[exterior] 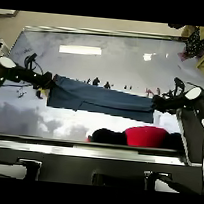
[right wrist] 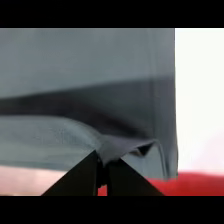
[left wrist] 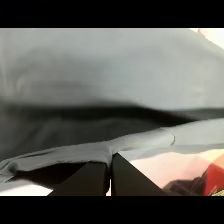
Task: Fold the clothes and pants, and hang the long-sleeved shirts on hangers.
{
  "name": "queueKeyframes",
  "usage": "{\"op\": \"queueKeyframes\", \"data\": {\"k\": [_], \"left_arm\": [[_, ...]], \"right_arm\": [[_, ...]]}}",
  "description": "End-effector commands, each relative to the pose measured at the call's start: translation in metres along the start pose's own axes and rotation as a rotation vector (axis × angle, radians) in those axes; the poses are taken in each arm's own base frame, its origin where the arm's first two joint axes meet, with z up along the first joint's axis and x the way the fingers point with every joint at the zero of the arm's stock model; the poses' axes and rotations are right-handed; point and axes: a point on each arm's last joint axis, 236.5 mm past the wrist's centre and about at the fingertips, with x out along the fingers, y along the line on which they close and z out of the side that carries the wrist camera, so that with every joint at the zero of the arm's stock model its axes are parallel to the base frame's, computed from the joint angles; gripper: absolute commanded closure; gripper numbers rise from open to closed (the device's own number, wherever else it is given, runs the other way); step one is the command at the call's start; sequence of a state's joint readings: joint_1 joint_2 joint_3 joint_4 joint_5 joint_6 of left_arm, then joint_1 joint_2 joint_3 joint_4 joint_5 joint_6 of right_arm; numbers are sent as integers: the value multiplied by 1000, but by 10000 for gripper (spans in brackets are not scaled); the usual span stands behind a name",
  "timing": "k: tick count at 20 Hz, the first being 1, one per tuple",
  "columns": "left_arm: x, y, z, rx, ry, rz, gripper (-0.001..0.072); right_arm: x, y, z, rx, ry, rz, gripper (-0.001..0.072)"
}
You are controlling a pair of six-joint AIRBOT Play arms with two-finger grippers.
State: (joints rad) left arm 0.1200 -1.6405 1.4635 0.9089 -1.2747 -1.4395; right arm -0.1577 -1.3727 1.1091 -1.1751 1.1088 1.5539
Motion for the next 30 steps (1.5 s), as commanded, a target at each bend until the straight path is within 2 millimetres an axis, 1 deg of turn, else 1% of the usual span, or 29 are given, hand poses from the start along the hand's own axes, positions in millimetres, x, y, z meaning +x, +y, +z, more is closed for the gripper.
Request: {"op": "queueKeyframes", "data": {"k": [1, 4, 6, 8, 10, 12, 13, 14, 15, 16, 17, 18, 19, 20, 21, 22, 23, 24, 25, 27, 28, 30], "left_arm": [[20, -1, 22, 29, 52, -12, 691], [29, 0, 37, 11, 56, -15, 692], [34, 2, 45, 9, 51, -16, 691], [43, 5, 47, 6, 63, -16, 691], [56, 10, 43, -9, 90, -14, 691], [65, 14, 44, -14, 93, -11, 688], [65, 14, 48, -14, 73, -10, 653], [61, 13, 55, -10, 48, -10, 573], [55, 12, 63, -1, 20, -7, 434], [45, 10, 72, 16, -5, 2, 385], [31, 9, 81, 30, -31, 23, 385], [15, 9, 89, 46, -58, 58, 385], [-4, 9, 95, 85, -86, 112, 384], [-24, 9, 100, 121, -112, 168, 384], [-43, 9, 102, 146, -143, 226, 382], [-62, 6, 102, 171, -169, 274, 293], [-77, 5, 101, 175, -191, 318, 120], [-91, 3, 99, 164, -215, 345, 83], [-102, -4, 98, 173, -231, 348, 82], [-115, -14, 94, 187, -252, 345, 82], [-118, -17, 92, 189, -252, 345, 83], [-118, -16, 87, 186, -231, 346, 83]], "right_arm": [[11, -2, 27, 0, -33, -6, 679], [12, 1, 47, -9, -61, -3, 679], [15, 1, 55, -11, -65, -3, 679], [24, 1, 56, 5, -49, 9, 679], [38, -2, 51, 25, -15, 17, 678], [48, -5, 48, 37, 8, 19, 676], [50, -4, 47, 45, 15, 25, 640], [49, -2, 45, 50, 23, 28, 540], [43, -1, 42, 47, 49, 35, 393], [31, -2, 42, 30, 65, 38, 263], [16, -6, 46, 17, 56, 42, 225], [0, -15, 51, 13, 29, 44, 221], [-11, -26, 53, 15, 16, 52, 214], [-18, -36, 49, 21, 35, 80, 202], [-19, -40, 42, 29, 60, 124, 158], [-16, -39, 36, 30, 87, 178, 158], [-9, -39, 29, 28, 112, 209, 158], [0, -43, 24, 24, 133, 212, 158], [10, -43, 20, 27, 146, 224, 158], [25, -37, 18, 40, 162, 287, 158], [33, -37, 17, 50, 173, 305, 159], [46, -41, 18, 57, 176, 311, 161]]}}
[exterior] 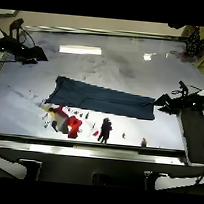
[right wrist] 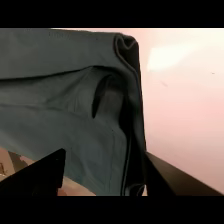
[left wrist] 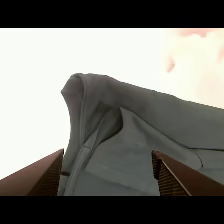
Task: Fold the clothes and pants, and hang the long-sleeved shirts on hangers.
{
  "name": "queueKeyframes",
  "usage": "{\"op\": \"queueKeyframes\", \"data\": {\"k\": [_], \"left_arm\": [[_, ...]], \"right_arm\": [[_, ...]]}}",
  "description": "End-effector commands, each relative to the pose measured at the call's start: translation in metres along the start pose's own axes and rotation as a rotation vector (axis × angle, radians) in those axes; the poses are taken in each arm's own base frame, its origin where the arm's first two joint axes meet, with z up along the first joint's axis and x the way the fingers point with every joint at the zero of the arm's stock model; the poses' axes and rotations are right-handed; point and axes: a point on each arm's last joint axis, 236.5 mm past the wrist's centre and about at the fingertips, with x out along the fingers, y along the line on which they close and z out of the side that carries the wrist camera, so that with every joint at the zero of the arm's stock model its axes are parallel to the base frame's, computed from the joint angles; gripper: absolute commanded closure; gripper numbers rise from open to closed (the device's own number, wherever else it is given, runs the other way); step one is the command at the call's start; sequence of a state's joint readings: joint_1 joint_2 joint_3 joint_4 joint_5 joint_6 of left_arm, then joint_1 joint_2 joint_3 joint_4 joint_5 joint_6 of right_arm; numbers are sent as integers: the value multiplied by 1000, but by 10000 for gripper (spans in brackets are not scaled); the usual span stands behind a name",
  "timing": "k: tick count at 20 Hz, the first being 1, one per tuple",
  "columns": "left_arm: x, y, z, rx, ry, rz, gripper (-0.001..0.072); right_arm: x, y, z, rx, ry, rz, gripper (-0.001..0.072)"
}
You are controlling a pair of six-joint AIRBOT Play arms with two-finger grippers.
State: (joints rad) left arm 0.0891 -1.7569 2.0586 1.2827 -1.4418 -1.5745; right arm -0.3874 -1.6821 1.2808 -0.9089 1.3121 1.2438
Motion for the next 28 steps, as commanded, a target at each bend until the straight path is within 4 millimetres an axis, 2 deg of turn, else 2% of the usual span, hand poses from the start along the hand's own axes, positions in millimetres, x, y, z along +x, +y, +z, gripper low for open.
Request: {"op": "queueKeyframes", "data": {"k": [1, 4, 8, 12, 14, 15, 16, 18, 19, 20, 21, 22, 25, 26, 28], "left_arm": [[-14, 2, -6, -5, 12, 29, 83], [-14, 2, -7, -14, 15, 29, 83], [-14, 3, -7, -15, 16, 30, 84], [-13, 3, -7, -16, 17, 29, 83], [-13, 3, -8, -16, 22, 30, 83], [-13, 3, -10, -17, 29, 30, 83], [-12, 4, -12, -21, 38, 27, 85], [-6, 6, -22, -39, 75, 12, 107], [-1, 9, -29, -56, 101, 1, 118], [3, 13, -35, -75, 122, -12, 240], [9, 13, -41, -96, 146, -35, 586], [15, 11, -47, -109, 165, -58, 689], [46, -23, -63, -136, 206, -178, 690], [60, -40, -68, -140, 213, -213, 690], [90, -87, -80, -153, 222, -308, 691]], "right_arm": [[18, -7, 4, -1, 4, 47, 161], [20, -11, 12, -3, -29, 33, 162], [25, -7, 9, -4, -17, 34, 163], [57, 2, -3, -14, 12, -21, 182], [66, 9, -3, -23, 8, -31, 245], [69, 14, -3, -35, 8, -33, 253], [72, 18, -3, -43, 10, -32, 336], [72, 27, -1, -42, 2, -11, 610], [68, 31, 1, -31, -6, 1, 677], [59, 34, 7, -19, -26, -4, 678], [48, 38, 11, -15, -42, -10, 678], [37, 43, 13, -30, -45, -22, 678], [-8, 45, 13, -76, -23, -150, 678], [-23, 47, 15, -81, -30, -183, 678], [-52, 61, 21, -93, -62, -215, 678]]}}
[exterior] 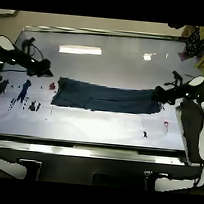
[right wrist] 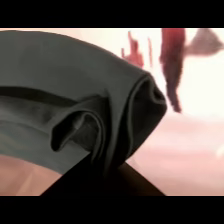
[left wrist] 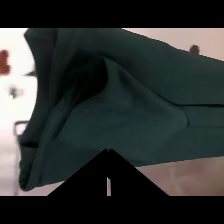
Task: Fold the clothes and pants, and hang the long-sleeved shirts on hangers.
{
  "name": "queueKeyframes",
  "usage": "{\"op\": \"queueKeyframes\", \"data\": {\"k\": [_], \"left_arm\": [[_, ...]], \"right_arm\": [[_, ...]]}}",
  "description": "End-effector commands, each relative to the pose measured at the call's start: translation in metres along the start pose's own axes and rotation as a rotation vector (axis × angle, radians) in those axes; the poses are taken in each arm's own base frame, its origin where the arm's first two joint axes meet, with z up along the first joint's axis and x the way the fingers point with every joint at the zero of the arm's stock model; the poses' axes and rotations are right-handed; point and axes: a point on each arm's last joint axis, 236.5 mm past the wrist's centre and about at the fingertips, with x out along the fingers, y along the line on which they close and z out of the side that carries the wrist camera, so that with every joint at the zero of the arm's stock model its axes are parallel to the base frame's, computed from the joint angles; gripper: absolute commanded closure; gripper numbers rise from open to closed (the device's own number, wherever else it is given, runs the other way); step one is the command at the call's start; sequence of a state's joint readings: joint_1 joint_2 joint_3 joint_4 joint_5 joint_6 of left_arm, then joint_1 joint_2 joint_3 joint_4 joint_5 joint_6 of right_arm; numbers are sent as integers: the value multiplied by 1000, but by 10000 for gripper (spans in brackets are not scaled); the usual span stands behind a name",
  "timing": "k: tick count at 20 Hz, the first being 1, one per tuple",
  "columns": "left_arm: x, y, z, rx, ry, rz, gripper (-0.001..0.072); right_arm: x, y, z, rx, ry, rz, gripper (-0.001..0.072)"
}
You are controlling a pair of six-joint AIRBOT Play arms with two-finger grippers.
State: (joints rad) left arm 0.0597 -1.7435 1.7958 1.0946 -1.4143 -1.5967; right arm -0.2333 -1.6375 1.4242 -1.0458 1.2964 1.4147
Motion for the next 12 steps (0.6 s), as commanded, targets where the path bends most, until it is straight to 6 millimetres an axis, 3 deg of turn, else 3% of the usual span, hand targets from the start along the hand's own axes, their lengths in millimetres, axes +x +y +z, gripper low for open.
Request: {"op": "queueKeyframes", "data": {"k": [1, 5, 7, 10, 12], "left_arm": [[64, -69, -17, -31, 22, -191, 691], [144, -175, -63, -40, 90, -368, 691], [174, -226, -86, -73, 106, -453, 691], [199, -290, -118, -140, 126, -563, 692], [212, -318, -135, -149, 131, -594, 693]], "right_arm": [[-53, 10, 4, 2, -14, -80, 678], [-94, 33, 7, 23, -51, -78, 678], [-111, 42, 5, 36, -65, -77, 678], [-136, 54, 1, 23, -105, -82, 678], [-150, 54, -5, 17, -103, -112, 678]]}}
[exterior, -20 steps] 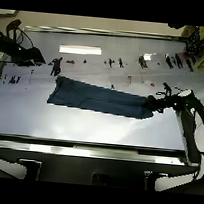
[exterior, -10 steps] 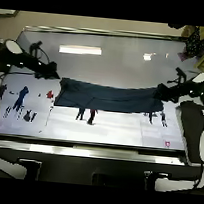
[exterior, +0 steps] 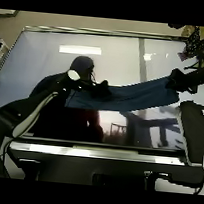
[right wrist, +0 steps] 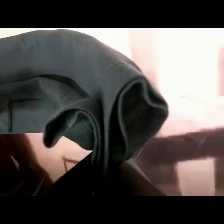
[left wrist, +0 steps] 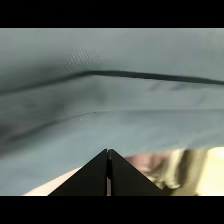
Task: Fold the clothes and pants, and hang the long-sleeved shirts on hangers.
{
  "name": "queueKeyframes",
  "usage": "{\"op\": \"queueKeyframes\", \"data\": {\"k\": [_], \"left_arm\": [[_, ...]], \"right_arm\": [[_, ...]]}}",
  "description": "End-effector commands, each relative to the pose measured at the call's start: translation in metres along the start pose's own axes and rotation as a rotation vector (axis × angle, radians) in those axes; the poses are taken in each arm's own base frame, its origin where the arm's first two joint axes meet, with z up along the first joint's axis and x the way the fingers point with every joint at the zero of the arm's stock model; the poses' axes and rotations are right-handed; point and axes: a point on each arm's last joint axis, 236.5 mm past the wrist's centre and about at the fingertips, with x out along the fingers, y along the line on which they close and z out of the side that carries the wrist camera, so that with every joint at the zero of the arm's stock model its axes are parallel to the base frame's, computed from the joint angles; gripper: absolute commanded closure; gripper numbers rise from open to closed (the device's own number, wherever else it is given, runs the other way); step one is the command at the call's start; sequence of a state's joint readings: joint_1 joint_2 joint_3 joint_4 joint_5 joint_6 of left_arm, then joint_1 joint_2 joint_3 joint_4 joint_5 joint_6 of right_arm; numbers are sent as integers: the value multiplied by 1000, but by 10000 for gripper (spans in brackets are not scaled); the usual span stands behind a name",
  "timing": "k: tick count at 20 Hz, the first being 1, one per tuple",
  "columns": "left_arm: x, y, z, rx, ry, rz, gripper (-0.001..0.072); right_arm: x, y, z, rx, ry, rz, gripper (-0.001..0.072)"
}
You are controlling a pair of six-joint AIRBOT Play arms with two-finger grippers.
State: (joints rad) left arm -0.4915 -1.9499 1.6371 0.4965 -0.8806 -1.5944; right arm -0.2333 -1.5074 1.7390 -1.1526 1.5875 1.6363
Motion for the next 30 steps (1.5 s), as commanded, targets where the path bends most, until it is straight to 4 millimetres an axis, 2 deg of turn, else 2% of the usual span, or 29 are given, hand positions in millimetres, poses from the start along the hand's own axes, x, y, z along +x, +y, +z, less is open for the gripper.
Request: {"op": "queueKeyframes", "data": {"k": [1, 6, 10, 13, 16, 17, 19, 22, 23, 26, 28, 30], "left_arm": [[59, -40, -33, -68, 5, -103, 693], [113, -57, -64, -100, 77, -127, 693], [141, -58, -77, -159, 116, -134, 693], [138, -68, -78, -125, 126, -151, 693], [108, -55, -78, -69, 220, -96, 695], [92, -48, -77, -28, 253, -55, 695], [48, -35, -68, 77, 291, 50, 696], [-44, -18, -30, 243, 225, 272, 695], [-80, -11, -14, 279, 179, 351, 695], [-208, 15, 27, 329, 28, 616, 693], [-287, 28, 35, 289, -51, 745, 692], [-346, 31, 31, 257, -105, 780, 692]], "right_arm": [[-30, 4, -9, 11, -4, -37, 678], [-50, 12, -15, 5, -39, -35, 678], [-54, 14, -15, -4, -51, -34, 678], [-54, 15, -9, -11, -75, -31, 678], [-52, 14, -7, -18, -76, -29, 678], [-50, 16, -7, -20, -71, -19, 678], [-47, 27, -7, -25, -61, 31, 678], [-47, 60, -4, -23, -72, 157, 678], [-46, 72, -5, -32, -71, 183, 678], [-31, 113, -17, -64, -44, 209, 678], [-14, 148, -28, -97, -22, 235, 678], [11, 184, -41, -124, 6, 248, 678]]}}
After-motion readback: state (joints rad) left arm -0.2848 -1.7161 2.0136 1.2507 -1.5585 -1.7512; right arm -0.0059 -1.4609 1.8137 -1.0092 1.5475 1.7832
